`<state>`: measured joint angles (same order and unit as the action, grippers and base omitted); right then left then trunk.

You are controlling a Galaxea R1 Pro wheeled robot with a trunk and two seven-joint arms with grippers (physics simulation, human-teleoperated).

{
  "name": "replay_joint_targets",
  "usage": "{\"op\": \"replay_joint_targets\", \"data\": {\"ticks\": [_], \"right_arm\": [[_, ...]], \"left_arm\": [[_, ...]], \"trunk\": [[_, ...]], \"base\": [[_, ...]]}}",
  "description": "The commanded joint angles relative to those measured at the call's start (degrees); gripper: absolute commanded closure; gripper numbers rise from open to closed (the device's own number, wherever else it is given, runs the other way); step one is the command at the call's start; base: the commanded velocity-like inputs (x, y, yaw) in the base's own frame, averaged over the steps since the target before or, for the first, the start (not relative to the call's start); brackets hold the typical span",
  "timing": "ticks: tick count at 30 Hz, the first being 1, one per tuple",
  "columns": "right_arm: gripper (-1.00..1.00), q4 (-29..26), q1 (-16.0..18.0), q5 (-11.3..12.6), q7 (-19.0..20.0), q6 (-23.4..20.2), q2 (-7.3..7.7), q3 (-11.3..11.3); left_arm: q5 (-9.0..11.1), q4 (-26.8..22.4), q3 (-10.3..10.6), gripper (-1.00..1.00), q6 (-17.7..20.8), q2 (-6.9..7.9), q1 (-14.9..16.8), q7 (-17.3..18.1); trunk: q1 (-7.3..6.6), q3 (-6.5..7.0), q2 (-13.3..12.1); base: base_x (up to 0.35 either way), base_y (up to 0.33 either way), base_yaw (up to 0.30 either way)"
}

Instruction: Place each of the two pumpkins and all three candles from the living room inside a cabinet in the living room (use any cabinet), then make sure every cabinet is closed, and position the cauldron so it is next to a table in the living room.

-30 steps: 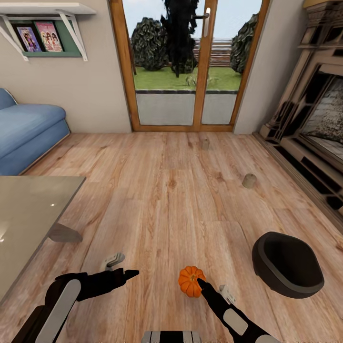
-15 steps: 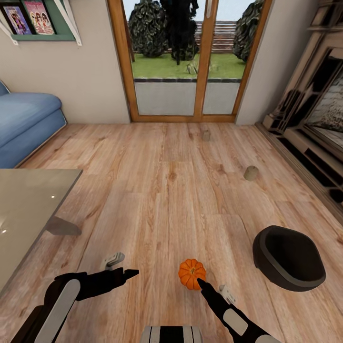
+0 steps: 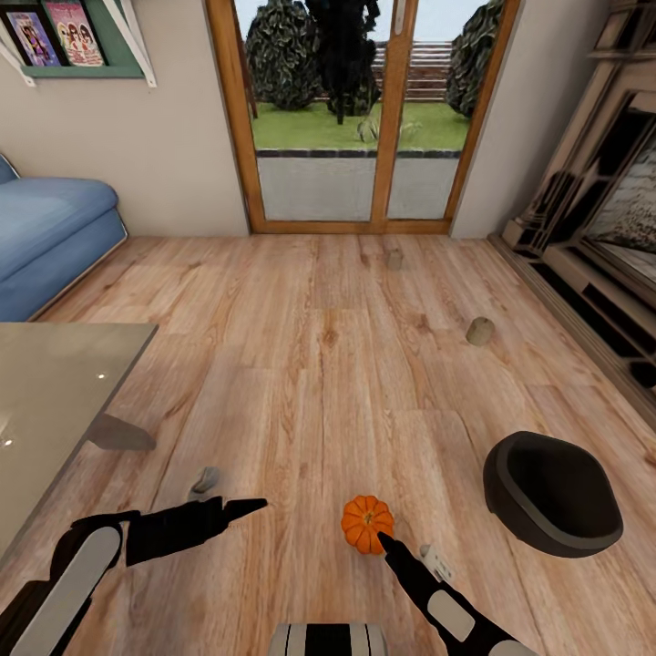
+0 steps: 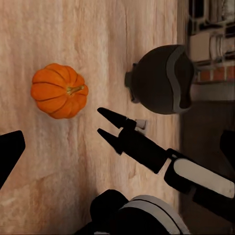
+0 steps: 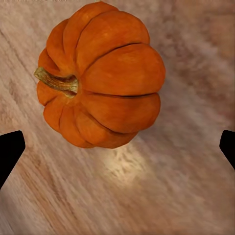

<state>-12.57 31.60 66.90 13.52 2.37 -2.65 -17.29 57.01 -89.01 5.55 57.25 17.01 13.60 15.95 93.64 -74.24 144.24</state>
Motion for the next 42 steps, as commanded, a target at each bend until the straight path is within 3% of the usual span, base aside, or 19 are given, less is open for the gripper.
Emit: {"op": "replay_joint_targets", "data": {"ticks": [1,4,8,42], "right_arm": [[-1.00,0.09,0.04,0.60,0.19,0.25,0.02,-0.47],[-1.00,0.09,0.04,0.60,0.19,0.24,0.02,-0.47],[-1.00,0.09,0.04,0.60,0.19,0.25,0.07,-0.47],[-1.00,1.21,0.04,0.60,-0.30,0.18,0.02,-0.48]], "left_arm": [[0.08,0.03,0.12,-1.00,0.05,0.85,0.02,2.72],[0.72,0.06,0.21,-1.00,-0.01,1.89,0.02,5.80],[0.89,0.34,0.24,-1.00,-0.05,2.18,0.02,6.71],[0.29,0.60,0.16,-1.00,-0.30,2.17,0.02,6.76]], "trunk": [[-0.01,-0.04,0.01],[-0.01,-0.04,0.01],[-0.01,-0.04,0.01],[-0.01,-0.04,0.01]], "base": [[0.000,0.000,0.000],[0.007,0.002,0.000],[0.129,0.082,0.000],[0.059,-0.015,0.000]]}}
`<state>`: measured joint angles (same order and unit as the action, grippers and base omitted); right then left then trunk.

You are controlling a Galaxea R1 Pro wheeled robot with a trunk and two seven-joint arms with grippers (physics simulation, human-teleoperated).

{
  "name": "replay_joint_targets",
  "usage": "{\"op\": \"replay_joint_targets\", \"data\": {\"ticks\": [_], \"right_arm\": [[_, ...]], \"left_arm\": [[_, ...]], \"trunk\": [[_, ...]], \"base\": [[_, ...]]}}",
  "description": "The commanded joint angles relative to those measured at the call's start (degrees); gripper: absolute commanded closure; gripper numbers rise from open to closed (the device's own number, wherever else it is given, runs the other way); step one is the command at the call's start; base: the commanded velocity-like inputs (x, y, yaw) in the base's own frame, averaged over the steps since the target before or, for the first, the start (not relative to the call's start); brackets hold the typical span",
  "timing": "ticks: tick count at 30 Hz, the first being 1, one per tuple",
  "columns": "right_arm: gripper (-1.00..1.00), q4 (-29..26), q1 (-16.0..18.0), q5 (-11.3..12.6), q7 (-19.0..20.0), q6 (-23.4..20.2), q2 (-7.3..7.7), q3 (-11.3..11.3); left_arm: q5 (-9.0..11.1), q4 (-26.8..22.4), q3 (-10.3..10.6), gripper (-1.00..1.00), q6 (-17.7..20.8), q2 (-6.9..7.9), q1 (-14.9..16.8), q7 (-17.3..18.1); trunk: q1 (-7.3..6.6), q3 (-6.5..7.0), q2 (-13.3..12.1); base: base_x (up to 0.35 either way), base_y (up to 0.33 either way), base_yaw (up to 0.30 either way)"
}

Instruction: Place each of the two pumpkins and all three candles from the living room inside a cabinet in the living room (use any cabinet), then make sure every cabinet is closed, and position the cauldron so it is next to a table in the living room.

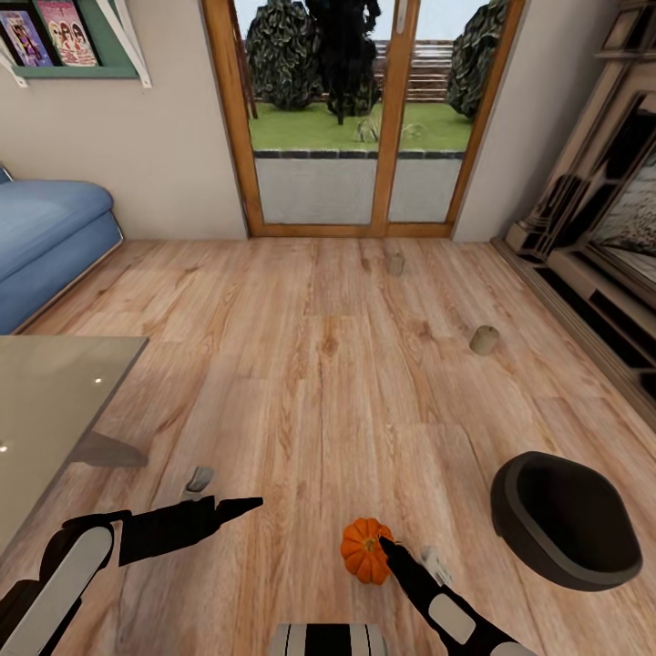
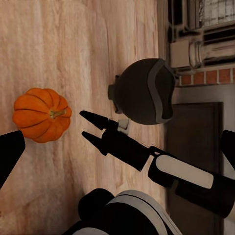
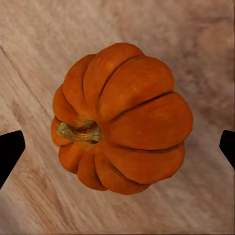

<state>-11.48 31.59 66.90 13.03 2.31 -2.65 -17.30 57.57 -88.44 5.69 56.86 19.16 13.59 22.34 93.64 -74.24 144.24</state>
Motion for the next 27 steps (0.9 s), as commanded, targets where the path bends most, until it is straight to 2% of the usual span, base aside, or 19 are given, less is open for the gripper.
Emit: {"op": "replay_joint_targets", "data": {"ticks": [1,14,27], "right_arm": [[-1.00,0.45,0.05,0.60,0.11,0.24,0.01,-0.49],[-1.00,2.36,0.05,0.60,-0.19,0.24,0.01,-0.54],[-1.00,2.42,0.05,0.60,-0.20,0.23,0.04,-0.54]], "left_arm": [[-0.27,0.06,0.03,-1.00,0.10,0.02,0.04,0.36],[-0.32,0.20,0.03,-1.00,0.10,0.00,0.04,0.33],[-0.38,0.20,0.03,-1.00,0.01,0.00,0.04,0.33]], "trunk": [[-0.01,-0.04,0.01],[-0.01,-0.04,0.01],[-0.01,-0.04,0.01]], "base": [[0.042,0.092,0.000],[0.015,0.024,0.000],[0.086,0.035,0.000]]}}
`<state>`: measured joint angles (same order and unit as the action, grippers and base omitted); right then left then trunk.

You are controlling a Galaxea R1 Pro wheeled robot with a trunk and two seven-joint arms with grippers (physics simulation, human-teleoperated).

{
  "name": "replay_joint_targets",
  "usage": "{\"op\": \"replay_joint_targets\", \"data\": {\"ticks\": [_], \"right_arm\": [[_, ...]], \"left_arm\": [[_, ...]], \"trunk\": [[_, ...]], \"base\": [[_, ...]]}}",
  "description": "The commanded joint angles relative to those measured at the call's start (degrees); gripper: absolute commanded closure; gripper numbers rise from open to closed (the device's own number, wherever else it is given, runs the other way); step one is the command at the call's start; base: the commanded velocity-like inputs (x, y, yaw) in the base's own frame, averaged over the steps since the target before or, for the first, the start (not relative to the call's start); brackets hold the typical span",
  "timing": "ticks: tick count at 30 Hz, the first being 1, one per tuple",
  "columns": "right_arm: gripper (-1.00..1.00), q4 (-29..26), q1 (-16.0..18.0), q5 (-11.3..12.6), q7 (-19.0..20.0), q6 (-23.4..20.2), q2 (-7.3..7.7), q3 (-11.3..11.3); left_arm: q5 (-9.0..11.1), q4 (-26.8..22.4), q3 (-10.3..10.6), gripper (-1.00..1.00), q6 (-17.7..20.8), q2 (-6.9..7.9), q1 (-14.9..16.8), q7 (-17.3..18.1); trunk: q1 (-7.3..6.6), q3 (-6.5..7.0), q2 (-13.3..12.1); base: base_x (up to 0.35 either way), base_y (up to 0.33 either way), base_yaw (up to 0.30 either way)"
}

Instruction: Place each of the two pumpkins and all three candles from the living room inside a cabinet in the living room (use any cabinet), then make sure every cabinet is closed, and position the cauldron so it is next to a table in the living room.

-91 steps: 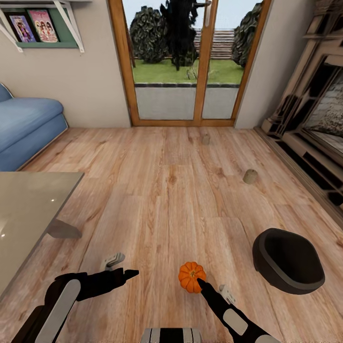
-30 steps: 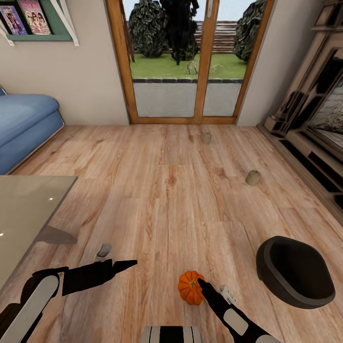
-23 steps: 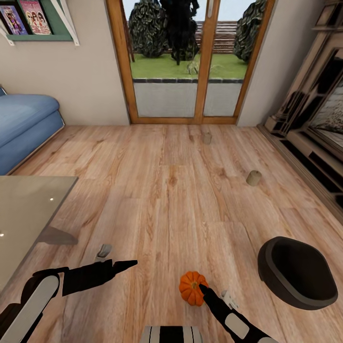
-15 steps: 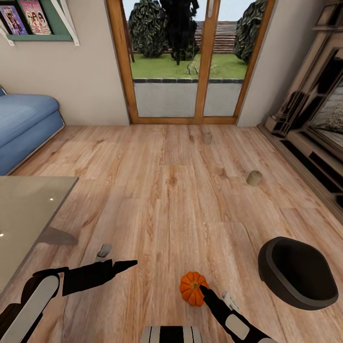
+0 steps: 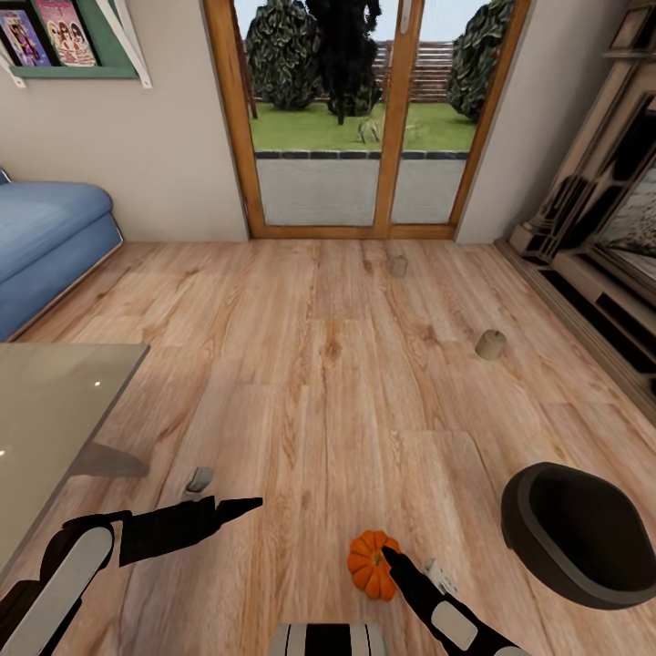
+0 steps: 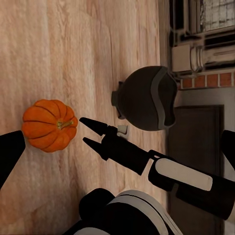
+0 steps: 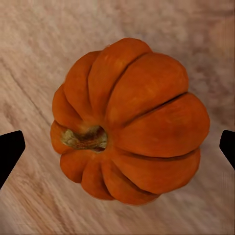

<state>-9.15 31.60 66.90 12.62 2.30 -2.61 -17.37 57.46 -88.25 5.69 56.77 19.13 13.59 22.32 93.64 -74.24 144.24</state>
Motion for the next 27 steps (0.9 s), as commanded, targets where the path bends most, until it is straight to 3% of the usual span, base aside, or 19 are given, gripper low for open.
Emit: {"op": "replay_joint_targets", "data": {"ticks": [1,20,27], "right_arm": [[-1.00,0.10,0.04,0.62,0.21,0.24,0.00,-0.47],[-1.00,0.10,0.04,0.60,0.21,0.24,0.04,-0.47],[-1.00,0.10,0.04,0.60,0.21,0.24,0.05,-0.47]], "left_arm": [[-0.27,0.01,0.02,-1.00,0.10,0.03,0.03,0.36],[-0.25,0.01,0.02,-1.00,0.09,0.01,0.03,0.36],[-0.24,0.01,-0.03,-1.00,0.09,-0.01,0.03,0.36]], "trunk": [[0.00,-0.04,0.01],[0.00,-0.04,0.01],[0.18,-1.59,0.11]], "base": [[0.072,0.002,0.000],[0.009,0.000,0.000],[0.000,0.000,0.000]]}}
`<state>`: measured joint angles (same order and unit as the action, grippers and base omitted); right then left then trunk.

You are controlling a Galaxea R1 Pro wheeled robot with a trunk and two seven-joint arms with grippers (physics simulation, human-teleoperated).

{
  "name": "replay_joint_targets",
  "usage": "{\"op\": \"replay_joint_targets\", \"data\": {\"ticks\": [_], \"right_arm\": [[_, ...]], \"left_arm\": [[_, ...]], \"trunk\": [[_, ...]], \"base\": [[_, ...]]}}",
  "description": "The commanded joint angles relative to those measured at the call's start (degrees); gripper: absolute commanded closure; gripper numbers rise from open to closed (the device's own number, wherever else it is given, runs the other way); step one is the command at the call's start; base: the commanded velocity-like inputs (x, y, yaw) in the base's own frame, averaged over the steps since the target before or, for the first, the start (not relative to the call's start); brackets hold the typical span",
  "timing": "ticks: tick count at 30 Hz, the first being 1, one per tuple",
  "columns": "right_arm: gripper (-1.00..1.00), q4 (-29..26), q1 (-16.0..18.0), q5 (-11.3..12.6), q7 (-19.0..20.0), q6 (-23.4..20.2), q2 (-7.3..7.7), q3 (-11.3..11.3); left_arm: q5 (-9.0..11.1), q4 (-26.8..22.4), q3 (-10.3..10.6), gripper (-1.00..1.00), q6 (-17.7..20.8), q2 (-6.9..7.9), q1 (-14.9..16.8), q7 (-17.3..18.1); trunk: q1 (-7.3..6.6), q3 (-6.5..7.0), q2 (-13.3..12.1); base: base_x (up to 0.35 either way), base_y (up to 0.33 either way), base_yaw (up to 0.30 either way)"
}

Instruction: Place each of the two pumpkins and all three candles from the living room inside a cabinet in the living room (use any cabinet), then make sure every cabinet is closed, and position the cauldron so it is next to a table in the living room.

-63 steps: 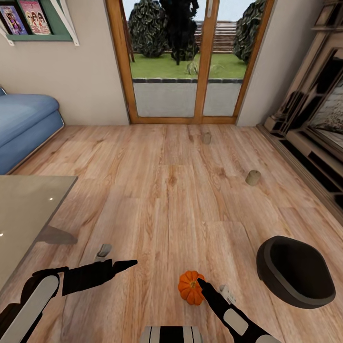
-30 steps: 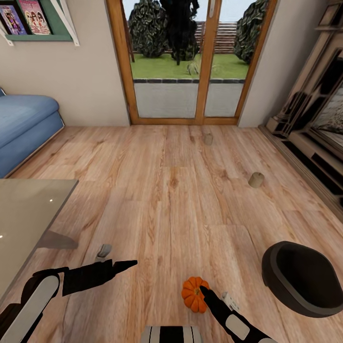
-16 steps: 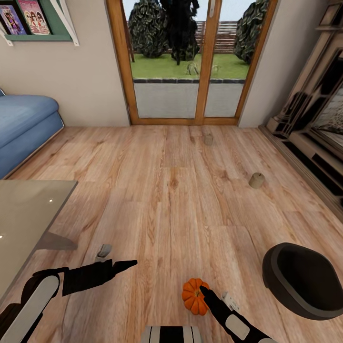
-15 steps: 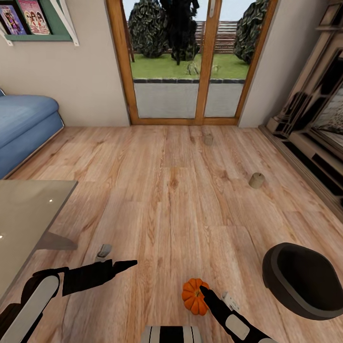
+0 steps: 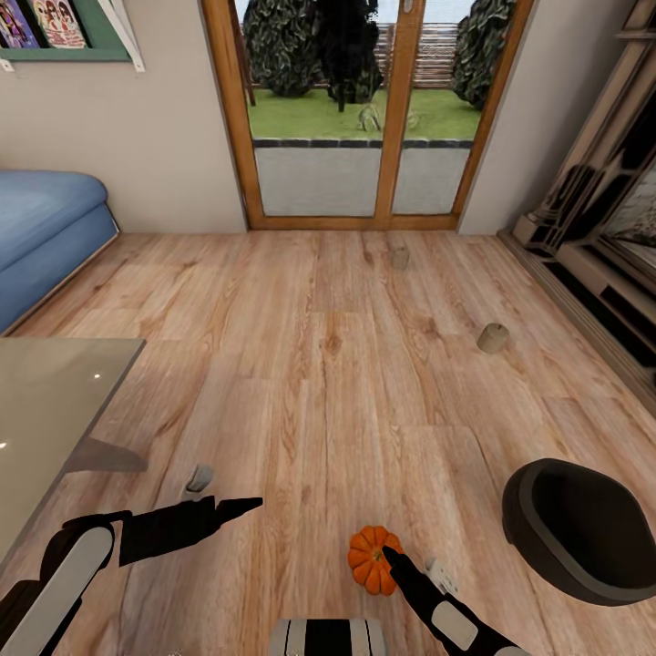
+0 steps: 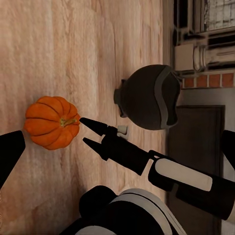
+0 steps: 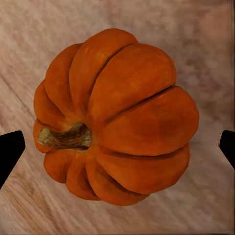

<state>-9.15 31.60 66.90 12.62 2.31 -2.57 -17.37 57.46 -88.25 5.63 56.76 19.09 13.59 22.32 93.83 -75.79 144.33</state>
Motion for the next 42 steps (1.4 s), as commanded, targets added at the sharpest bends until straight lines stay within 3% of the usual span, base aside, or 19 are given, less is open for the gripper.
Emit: {"op": "replay_joint_targets", "data": {"ticks": [1,5,16,29,34,42], "right_arm": [[-1.00,0.10,0.05,0.60,0.21,0.24,0.01,-0.47],[-1.00,0.10,0.05,0.60,0.21,0.24,-0.01,-0.47],[-1.00,0.10,0.05,0.60,0.21,0.24,-0.04,-0.47],[-1.00,0.10,0.05,0.60,0.21,0.24,-0.06,-0.47],[-1.00,0.10,0.05,0.60,0.21,0.27,-0.04,-0.47],[-1.00,0.10,0.05,0.60,0.21,0.31,-0.06,-0.47]], "left_arm": [[-0.25,0.01,0.02,-1.00,0.11,0.04,0.03,0.36],[-0.25,0.01,0.00,-1.00,0.11,0.05,0.03,0.36],[-0.25,0.01,-0.01,-1.00,0.11,-0.01,0.03,0.36],[-0.25,0.01,-0.01,-1.00,0.11,0.00,0.03,0.36],[-0.25,0.01,-0.01,-1.00,0.11,-0.01,0.03,0.36],[-0.20,0.04,-0.01,-1.00,0.11,-0.02,0.03,0.36]], "trunk": [[-0.01,-0.04,0.02],[-0.01,-0.04,0.02],[0.27,-2.48,0.16],[0.27,-2.48,0.16],[0.40,-3.59,0.23],[0.40,-3.59,0.23]], "base": [[0.000,0.000,0.000],[0.000,0.000,0.000],[0.000,0.000,0.000],[0.000,0.000,0.000],[0.000,0.000,0.000],[0.000,0.000,0.000]]}}
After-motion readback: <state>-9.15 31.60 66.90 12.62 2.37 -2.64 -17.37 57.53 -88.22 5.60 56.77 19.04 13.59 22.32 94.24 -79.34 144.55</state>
